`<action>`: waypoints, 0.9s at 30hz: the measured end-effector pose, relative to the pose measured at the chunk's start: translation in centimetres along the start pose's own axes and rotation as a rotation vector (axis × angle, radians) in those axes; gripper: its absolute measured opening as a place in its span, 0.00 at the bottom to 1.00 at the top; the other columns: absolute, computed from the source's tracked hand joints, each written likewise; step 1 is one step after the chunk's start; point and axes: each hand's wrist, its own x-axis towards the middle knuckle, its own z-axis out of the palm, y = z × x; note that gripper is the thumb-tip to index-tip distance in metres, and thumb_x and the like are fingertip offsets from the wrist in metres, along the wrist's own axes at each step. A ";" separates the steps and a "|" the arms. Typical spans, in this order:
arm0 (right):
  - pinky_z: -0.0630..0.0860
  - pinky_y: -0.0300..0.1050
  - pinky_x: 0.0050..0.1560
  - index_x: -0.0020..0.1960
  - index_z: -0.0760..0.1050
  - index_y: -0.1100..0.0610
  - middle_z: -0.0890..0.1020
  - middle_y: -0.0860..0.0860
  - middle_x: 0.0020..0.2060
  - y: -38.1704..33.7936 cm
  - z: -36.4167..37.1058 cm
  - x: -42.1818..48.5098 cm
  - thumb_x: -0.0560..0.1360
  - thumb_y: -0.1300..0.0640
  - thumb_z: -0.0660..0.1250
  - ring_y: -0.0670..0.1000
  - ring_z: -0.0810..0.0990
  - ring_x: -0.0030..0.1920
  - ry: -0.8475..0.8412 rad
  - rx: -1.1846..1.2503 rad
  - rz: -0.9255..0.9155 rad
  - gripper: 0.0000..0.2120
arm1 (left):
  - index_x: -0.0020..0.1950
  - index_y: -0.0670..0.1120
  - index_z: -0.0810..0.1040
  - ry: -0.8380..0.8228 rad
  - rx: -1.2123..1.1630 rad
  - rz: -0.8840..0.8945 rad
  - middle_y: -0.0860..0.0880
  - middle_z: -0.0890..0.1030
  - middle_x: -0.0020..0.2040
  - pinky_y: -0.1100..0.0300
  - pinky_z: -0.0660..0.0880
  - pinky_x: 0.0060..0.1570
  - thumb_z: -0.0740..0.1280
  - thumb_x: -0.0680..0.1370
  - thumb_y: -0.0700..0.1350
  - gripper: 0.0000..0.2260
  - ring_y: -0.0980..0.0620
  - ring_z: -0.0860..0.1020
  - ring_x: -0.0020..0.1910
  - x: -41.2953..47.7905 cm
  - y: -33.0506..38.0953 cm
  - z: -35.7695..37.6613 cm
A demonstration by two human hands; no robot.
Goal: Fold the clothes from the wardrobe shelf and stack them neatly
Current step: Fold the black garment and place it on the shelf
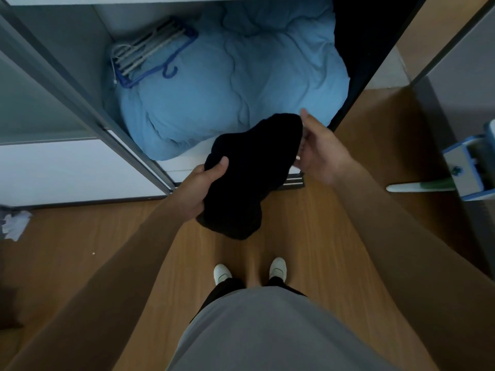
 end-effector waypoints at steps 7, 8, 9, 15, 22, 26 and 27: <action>0.82 0.45 0.53 0.59 0.80 0.57 0.86 0.53 0.54 6.7 1.2 -0.9 0.73 0.49 0.75 0.50 0.85 0.53 0.052 -0.282 0.130 0.19 | 0.65 0.44 0.79 0.100 -0.077 0.073 0.45 0.84 0.58 0.58 0.81 0.50 0.70 0.76 0.59 0.24 0.47 0.83 0.57 0.4 2.6 0.3; 0.82 0.43 0.52 0.56 0.82 0.57 0.87 0.54 0.51 6.6 1.3 -0.9 0.74 0.51 0.74 0.51 0.86 0.51 0.115 -0.374 0.057 0.14 | 0.63 0.44 0.79 0.139 -0.037 0.066 0.45 0.85 0.57 0.59 0.81 0.49 0.70 0.76 0.60 0.24 0.47 0.83 0.56 0.5 2.6 0.1; 0.82 0.41 0.50 0.53 0.83 0.58 0.87 0.54 0.49 6.1 1.4 -0.9 0.75 0.51 0.73 0.51 0.86 0.49 0.154 -0.446 -0.002 0.11 | 0.62 0.45 0.80 0.191 0.012 0.059 0.46 0.85 0.55 0.59 0.81 0.47 0.70 0.76 0.60 0.23 0.48 0.84 0.54 0.6 2.6 -0.2; 0.82 0.45 0.55 0.55 0.83 0.55 0.87 0.51 0.49 3.1 2.1 -1.3 0.76 0.47 0.71 0.50 0.86 0.50 0.064 -0.486 -0.100 0.14 | 0.60 0.46 0.81 0.226 0.070 0.036 0.48 0.86 0.53 0.60 0.81 0.47 0.69 0.77 0.58 0.19 0.49 0.84 0.53 0.7 1.6 -1.6; 0.78 0.30 0.50 0.55 0.77 0.41 0.85 0.35 0.46 6.5 2.5 -2.5 0.72 0.53 0.77 0.36 0.82 0.50 -0.080 -0.534 -0.061 0.16 | 0.69 0.42 0.75 0.027 -0.130 0.011 0.44 0.80 0.65 0.50 0.72 0.66 0.70 0.76 0.58 0.27 0.45 0.78 0.65 -0.3 1.3 -0.6; 0.78 0.40 0.60 0.57 0.79 0.46 0.85 0.45 0.53 5.8 2.5 -2.8 0.75 0.58 0.74 0.43 0.83 0.56 -0.057 -0.512 -0.168 0.14 | 0.68 0.45 0.77 -0.025 -0.108 -0.053 0.45 0.81 0.64 0.53 0.74 0.62 0.69 0.77 0.58 0.24 0.46 0.79 0.64 -0.9 1.9 -0.6; 0.78 0.42 0.61 0.59 0.79 0.49 0.85 0.48 0.55 5.6 2.5 -2.9 0.76 0.58 0.73 0.46 0.83 0.57 -0.060 -0.470 -0.172 0.13 | 0.68 0.45 0.77 -0.024 -0.098 -0.070 0.46 0.81 0.64 0.53 0.74 0.62 0.69 0.77 0.59 0.25 0.46 0.80 0.63 -1.0 2.1 -0.6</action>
